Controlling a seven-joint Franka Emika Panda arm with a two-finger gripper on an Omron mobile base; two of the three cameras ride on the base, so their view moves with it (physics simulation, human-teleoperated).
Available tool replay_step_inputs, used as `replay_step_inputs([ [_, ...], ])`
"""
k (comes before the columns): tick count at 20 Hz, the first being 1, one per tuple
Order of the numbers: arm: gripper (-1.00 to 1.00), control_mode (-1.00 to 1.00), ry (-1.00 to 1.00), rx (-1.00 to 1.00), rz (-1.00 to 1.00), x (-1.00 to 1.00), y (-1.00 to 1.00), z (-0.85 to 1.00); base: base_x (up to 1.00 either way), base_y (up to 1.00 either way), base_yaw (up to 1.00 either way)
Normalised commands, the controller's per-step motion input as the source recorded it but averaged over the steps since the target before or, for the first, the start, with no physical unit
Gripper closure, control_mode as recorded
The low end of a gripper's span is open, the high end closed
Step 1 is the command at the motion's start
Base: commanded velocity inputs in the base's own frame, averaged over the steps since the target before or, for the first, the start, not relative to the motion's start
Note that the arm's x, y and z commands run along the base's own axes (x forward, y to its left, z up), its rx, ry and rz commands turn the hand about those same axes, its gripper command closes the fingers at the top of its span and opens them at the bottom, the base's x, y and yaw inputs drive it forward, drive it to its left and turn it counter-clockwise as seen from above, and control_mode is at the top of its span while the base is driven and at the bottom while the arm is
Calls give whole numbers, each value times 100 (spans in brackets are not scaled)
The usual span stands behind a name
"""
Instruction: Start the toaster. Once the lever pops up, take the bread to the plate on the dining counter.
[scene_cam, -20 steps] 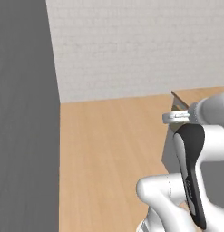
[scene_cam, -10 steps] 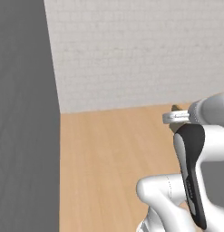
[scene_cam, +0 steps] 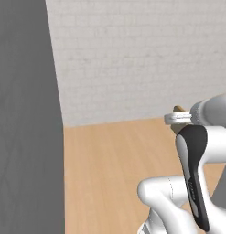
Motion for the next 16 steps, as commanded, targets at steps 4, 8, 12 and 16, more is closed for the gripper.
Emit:
replay_step_inputs([
  [4, 100, 100, 0, 0, 0, 0, 0, 0, 100, 28, 0],
  [8, 100, 100, 0, 0, 0, 0, 0, 0, 100, -1, -1],
  [12, 100, 100, 0, 0, 0, 0, 0, 0, 100, -28, -4],
  [16, 100, 100, 0, 0, 0, 0, 0, 0, 100, -36, -7],
])
